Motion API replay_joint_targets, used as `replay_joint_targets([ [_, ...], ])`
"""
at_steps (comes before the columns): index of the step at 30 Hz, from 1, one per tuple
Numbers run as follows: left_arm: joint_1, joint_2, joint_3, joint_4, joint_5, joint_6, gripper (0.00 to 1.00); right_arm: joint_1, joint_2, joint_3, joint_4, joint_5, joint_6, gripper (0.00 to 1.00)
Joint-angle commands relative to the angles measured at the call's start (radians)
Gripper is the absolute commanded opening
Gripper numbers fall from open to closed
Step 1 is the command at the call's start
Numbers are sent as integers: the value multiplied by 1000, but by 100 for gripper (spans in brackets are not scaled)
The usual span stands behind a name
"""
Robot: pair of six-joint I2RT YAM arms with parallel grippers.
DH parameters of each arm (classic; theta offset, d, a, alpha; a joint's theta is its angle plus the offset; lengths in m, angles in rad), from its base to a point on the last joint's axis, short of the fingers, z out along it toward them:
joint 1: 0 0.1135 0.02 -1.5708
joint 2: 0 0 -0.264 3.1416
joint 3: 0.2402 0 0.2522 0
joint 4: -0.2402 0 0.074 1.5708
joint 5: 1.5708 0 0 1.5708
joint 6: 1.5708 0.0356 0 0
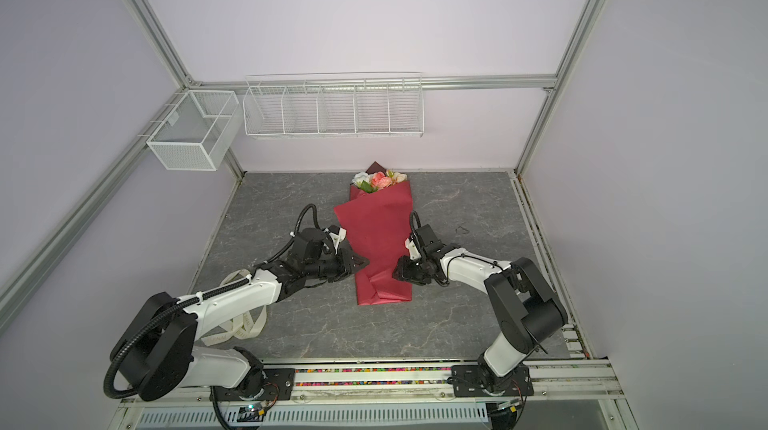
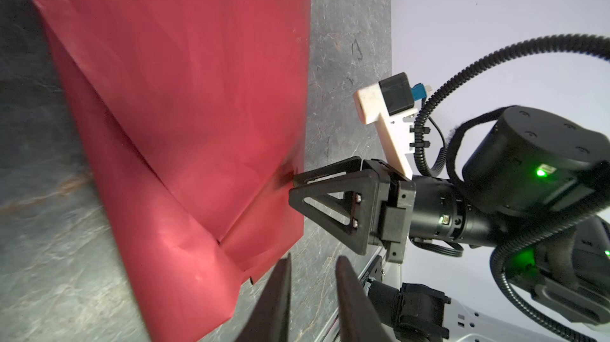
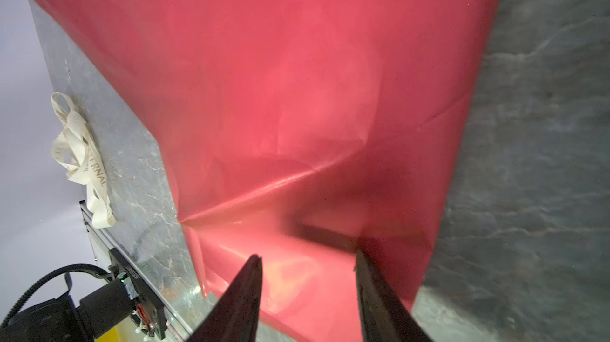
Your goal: Tie the bouquet of fake flowers
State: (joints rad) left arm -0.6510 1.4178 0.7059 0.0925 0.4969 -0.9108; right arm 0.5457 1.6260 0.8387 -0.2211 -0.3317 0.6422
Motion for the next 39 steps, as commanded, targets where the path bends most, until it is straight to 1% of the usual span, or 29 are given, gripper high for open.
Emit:
replay_joint_targets([
  [1,1,85,62,62,45,-8,20,8,13,-25,60,4,43,43],
  [3,1,148,86,103,69,-17,18,7,14,-35,71,6,54,40],
  [6,-3,244,124,139,96,-26,12,7,12,-54,95,-2,74,36],
  [8,-7,291,128,152,91,-27,10,7,7,-66,112,-15,85,34],
  [10,-7,334,118,156,76,-30,5,8,-3,-76,132,-33,96,32],
  [15,-7,396,74,170,47,-9,2,2,-35,-69,153,-49,112,26],
  [17,-7,408,58,173,39,-3,1,-10,-40,-61,157,-52,109,25],
  [21,-6,420,40,183,30,10,0,-50,-19,-26,191,-105,100,23],
  [22,-6,422,40,177,27,15,0,-60,-7,-18,199,-118,100,21],
  [26,-6,424,48,142,18,45,0,-109,55,34,211,-136,87,19],
  [27,-6,425,52,131,15,53,0,-125,85,75,212,-149,85,19],
  [30,-6,434,71,89,19,86,0,-155,162,128,244,-204,77,18],
  [33,-6,440,76,74,18,101,0,-189,238,209,223,-217,43,17],
  [36,-6,446,79,57,14,115,0,-222,313,312,218,-259,29,17],
  [39,-6,453,80,36,9,135,0,-253,416,439,193,-276,18,17],
])
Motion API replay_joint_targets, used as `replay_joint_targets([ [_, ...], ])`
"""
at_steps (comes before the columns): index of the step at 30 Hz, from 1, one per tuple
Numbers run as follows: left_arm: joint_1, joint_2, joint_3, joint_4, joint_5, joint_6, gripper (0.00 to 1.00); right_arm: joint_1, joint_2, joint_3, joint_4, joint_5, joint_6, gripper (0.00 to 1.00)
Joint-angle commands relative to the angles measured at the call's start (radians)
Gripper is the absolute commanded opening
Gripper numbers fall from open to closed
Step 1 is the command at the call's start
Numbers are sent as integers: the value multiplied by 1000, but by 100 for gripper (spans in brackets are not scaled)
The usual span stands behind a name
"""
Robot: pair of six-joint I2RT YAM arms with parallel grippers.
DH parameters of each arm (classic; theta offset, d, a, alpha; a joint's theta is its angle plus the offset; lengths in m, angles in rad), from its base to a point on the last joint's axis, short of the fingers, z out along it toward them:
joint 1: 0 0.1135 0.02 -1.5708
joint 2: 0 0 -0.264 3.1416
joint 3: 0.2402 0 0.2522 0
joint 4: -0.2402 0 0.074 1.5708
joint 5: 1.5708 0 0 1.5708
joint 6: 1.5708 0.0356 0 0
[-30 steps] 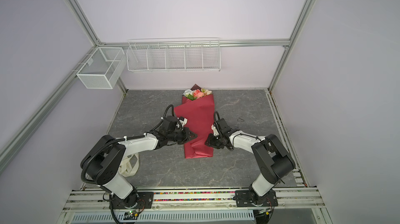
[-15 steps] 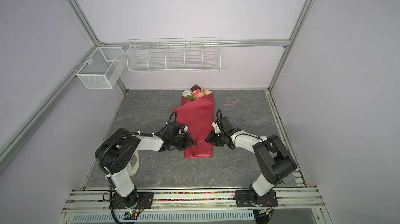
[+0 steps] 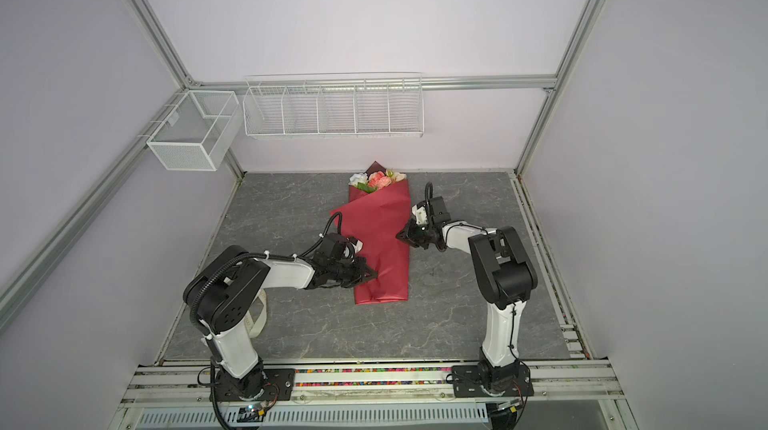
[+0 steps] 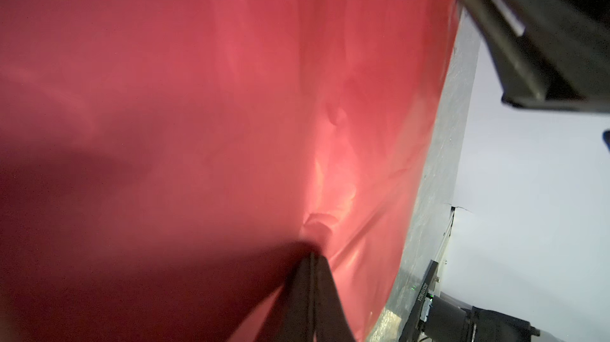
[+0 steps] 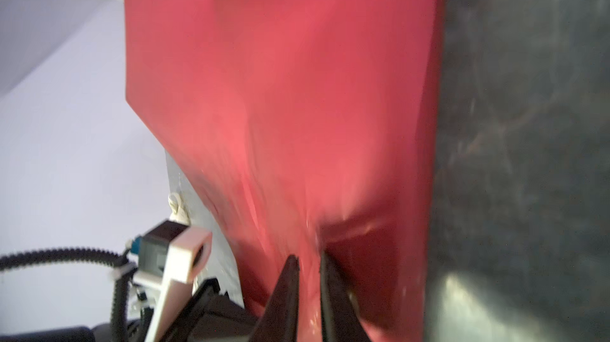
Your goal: Tie the bouquet of fake flowers
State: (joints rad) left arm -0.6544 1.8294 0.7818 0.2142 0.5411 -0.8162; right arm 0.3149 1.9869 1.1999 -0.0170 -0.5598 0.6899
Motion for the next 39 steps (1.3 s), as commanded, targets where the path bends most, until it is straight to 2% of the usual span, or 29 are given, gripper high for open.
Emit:
replay_joint_targets([
  [1,-2,46,10,-99,-35,49,0,-32,91,112,1,-65,-21,17],
  [13,8,88,11,-160,3,112,0,-91,454,553,29,-75,54,18],
  [21,34,94,-6,-186,21,144,0,-103,624,824,-43,-14,93,20],
  [25,38,93,-19,-177,25,141,0,-103,678,935,-88,-3,99,22],
  [31,41,97,-46,-140,37,122,0,-103,747,1073,-150,81,103,24],
  [32,41,97,-50,-131,39,116,0,-131,765,1110,-173,82,105,24],
  [36,41,86,-70,-88,52,92,0,-137,780,1213,-238,54,107,25],
  [39,40,70,-73,-72,63,83,0,-140,694,1218,-275,-11,65,30],
])
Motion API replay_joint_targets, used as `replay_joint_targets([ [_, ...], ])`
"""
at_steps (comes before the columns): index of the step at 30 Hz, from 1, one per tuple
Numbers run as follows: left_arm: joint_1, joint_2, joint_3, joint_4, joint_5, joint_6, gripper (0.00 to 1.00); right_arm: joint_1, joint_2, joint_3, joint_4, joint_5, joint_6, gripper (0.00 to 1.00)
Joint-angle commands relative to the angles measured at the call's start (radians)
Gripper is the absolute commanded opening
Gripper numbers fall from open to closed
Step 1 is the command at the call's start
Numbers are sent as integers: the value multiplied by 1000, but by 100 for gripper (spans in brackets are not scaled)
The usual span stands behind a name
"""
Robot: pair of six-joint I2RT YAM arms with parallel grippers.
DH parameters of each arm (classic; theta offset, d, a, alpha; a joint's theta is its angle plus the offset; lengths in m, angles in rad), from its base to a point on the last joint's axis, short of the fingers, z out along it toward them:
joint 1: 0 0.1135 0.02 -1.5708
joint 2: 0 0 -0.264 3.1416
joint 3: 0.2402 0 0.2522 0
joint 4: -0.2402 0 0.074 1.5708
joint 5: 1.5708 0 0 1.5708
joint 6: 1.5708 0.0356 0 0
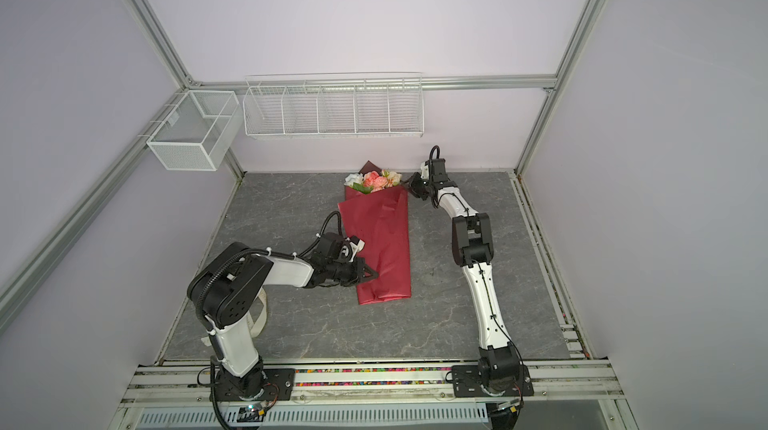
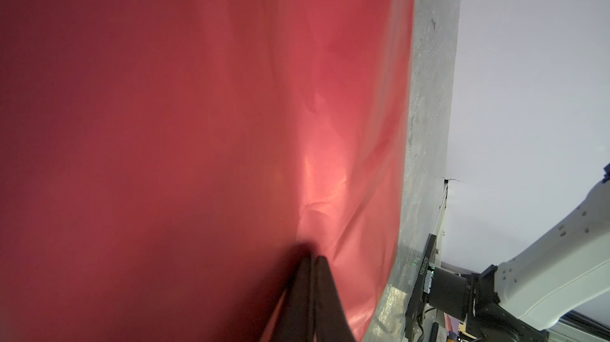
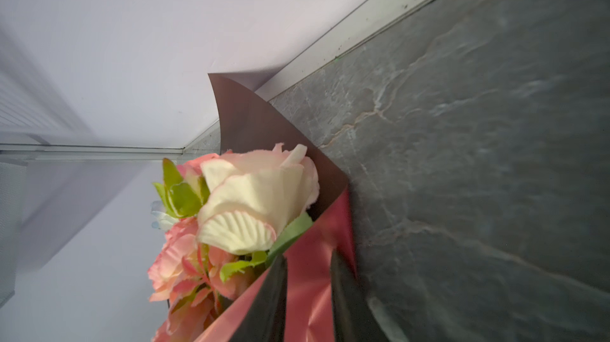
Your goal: Tie the bouquet of fake flowers
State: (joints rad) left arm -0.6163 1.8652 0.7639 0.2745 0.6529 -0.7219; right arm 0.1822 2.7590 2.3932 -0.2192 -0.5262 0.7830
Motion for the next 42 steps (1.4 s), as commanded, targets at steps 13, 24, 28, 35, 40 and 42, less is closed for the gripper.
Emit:
replay_joint_targets([
  [13,2,-160,-54,-101,-2,-36,7,30,-890,-1002,32,-47,-227,36],
  [24,31,-345,150,-283,-34,-6,40,287,-1107,-1434,19,117,-235,32],
  [28,99,-302,233,-282,-36,-21,42,349,-1095,-1490,89,123,-178,30],
  [35,236,-128,357,-288,-48,-15,43,413,-1102,-1537,144,141,-121,29],
  [40,272,32,467,-291,-43,-10,40,431,-1089,-1523,154,132,-104,29],
  [42,281,92,491,-282,-36,-20,37,432,-1098,-1526,158,127,-97,29],
])
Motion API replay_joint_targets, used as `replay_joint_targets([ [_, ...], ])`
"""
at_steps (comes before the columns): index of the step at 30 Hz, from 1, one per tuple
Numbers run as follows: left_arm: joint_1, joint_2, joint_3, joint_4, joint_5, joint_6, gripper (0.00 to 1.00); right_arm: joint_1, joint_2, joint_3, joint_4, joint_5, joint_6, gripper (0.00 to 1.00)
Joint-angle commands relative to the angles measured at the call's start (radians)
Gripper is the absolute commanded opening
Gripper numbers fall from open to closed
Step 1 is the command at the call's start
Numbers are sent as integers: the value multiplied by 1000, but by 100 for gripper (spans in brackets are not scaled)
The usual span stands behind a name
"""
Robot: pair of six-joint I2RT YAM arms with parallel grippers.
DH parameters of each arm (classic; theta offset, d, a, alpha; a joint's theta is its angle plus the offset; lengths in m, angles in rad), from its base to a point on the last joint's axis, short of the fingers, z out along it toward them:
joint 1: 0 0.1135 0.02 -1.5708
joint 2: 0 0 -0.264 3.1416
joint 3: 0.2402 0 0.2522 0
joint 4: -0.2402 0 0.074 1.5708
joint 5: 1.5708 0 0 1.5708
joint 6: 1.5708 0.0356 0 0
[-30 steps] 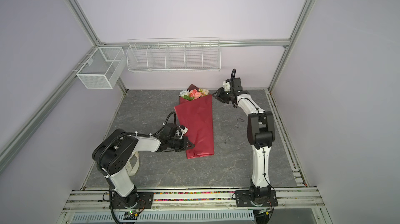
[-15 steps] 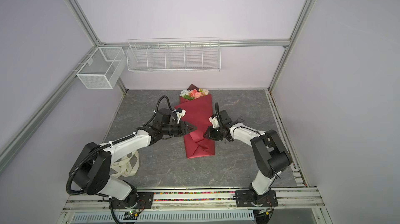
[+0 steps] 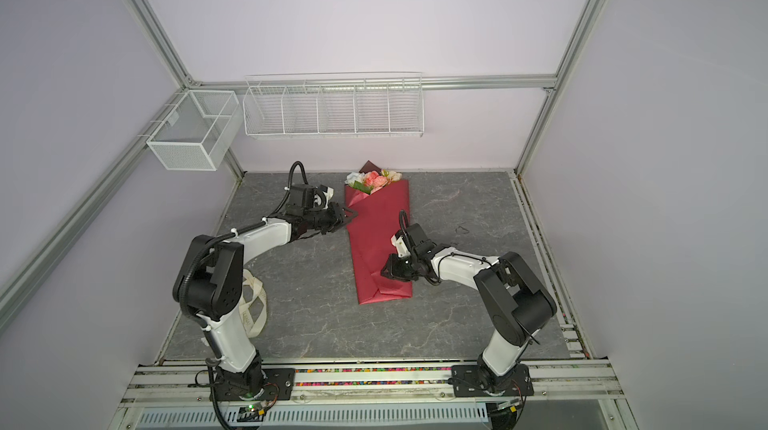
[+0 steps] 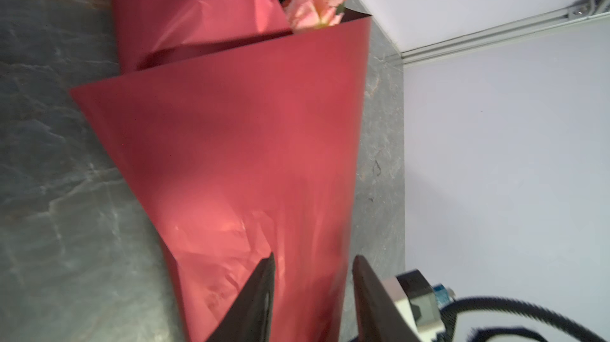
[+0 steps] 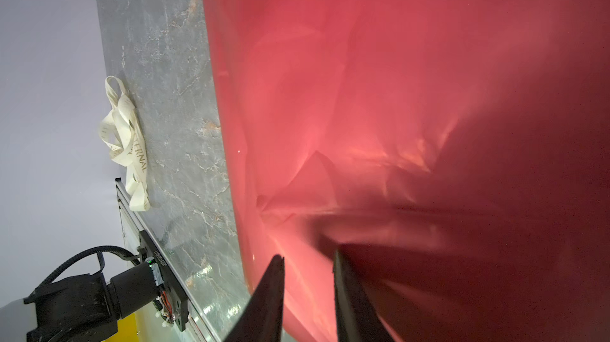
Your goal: Tie the bouquet of fake flowers
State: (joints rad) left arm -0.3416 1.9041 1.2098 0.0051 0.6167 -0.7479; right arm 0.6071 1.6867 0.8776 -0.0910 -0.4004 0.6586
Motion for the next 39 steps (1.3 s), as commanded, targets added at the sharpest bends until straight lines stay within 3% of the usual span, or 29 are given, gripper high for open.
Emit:
replay_joint_targets([
  [1,10,72,51,-5,7,3,36,7,-39,-14,28,2,32,29],
  [9,10,178,58,-26,-6,37,29,-10,-255,-97,-75,59,43,31],
  [12,10,188,57,-24,-5,42,28,-27,-311,-151,-83,21,43,27],
  [17,10,183,75,-60,-23,70,27,-21,-278,-210,-13,-85,66,19],
  [23,9,157,91,-99,-22,96,27,-2,-177,-196,20,-86,62,17],
  [29,9,31,41,-137,11,117,30,17,-85,-176,17,-68,61,17],
  [34,0,-156,-94,-146,3,104,33,25,-61,-182,17,-58,64,16],
  [39,-97,-302,-237,-128,-33,56,24,31,-69,-185,9,-42,67,16],
])
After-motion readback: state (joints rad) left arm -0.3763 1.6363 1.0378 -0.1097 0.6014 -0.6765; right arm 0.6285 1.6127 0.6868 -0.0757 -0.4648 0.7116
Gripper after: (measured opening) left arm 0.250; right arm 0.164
